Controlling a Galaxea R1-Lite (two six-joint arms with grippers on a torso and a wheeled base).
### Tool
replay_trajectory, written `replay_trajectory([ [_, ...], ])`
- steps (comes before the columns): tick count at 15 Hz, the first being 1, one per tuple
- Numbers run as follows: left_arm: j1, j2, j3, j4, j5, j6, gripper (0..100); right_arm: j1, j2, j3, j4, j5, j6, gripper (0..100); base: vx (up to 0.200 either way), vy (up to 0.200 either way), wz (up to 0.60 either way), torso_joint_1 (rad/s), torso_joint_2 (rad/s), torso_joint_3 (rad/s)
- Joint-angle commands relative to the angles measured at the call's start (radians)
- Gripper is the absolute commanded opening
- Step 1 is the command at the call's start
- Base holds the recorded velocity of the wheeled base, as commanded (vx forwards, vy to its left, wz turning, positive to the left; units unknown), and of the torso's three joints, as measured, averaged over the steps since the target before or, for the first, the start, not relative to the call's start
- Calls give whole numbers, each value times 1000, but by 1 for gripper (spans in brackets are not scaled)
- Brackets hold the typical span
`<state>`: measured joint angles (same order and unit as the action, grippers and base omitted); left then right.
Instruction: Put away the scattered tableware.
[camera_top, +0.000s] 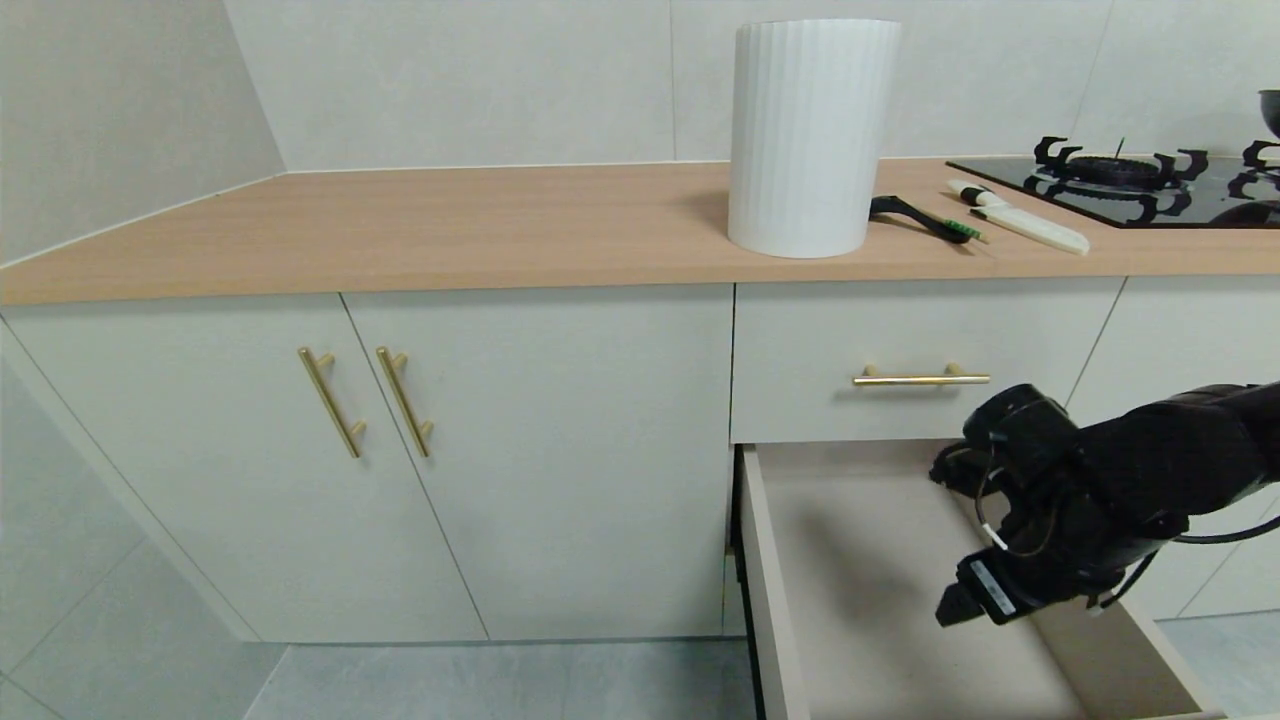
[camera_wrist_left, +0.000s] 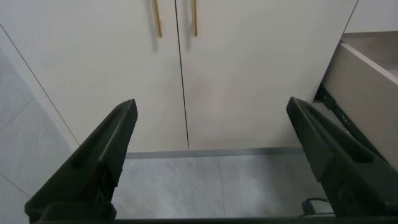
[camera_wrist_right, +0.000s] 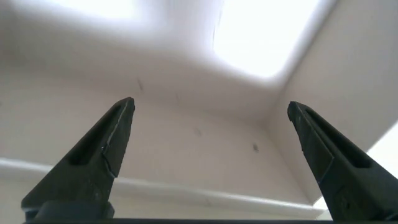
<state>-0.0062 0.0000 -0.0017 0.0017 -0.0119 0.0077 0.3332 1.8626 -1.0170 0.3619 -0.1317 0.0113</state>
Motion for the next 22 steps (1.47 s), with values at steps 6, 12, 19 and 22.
replay_trajectory([
  [6, 0, 2, 0, 0, 0, 0, 100, -10, -138, 103, -440, -28, 70, 100, 0, 0, 0, 0, 0, 0],
  [12, 0, 2, 0, 0, 0, 0, 100, -10, -151, 158, -638, -82, 64, 100, 0, 0, 0, 0, 0, 0],
  [19, 0, 2, 0, 0, 0, 0, 100, -10, -148, 186, -725, -108, 44, 100, 0, 0, 0, 76, -243, -207],
  [22, 0, 2, 0, 0, 0, 0, 100, -10, -144, 190, -750, -108, 44, 100, 0, 0, 0, 137, -518, -289],
])
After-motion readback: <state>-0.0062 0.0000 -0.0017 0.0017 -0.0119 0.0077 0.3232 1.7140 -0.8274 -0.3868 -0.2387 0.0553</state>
